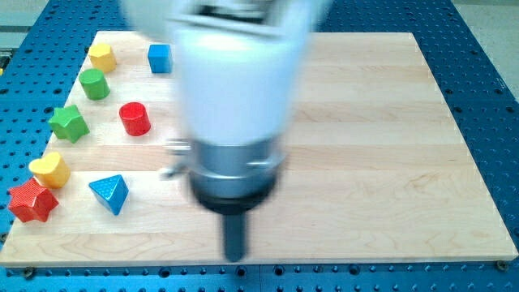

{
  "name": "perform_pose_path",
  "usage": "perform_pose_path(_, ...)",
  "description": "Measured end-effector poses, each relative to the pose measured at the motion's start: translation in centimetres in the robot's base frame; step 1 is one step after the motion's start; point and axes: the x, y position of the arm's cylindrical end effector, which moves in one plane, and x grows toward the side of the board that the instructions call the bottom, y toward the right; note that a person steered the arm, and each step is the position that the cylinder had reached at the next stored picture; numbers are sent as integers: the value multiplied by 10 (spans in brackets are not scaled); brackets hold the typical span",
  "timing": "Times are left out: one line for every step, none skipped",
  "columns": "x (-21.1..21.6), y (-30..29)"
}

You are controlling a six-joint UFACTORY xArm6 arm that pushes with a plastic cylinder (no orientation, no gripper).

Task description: Push the red star into the heart

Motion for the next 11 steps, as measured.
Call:
perform_pose_path(0,-119)
perform_pose_path(-1,-201)
perform_pose_path(-3,-222)
perform_pose_path(-27,-191)
perform_pose_path(-29,-208)
perform_pose_path(-23,-232)
perform_pose_path(-22,-241)
perform_pose_path(-26,-242)
perform_pose_path(-43,-241)
perform_pose_path(-63,-227)
perform_pose_path(-72,-190)
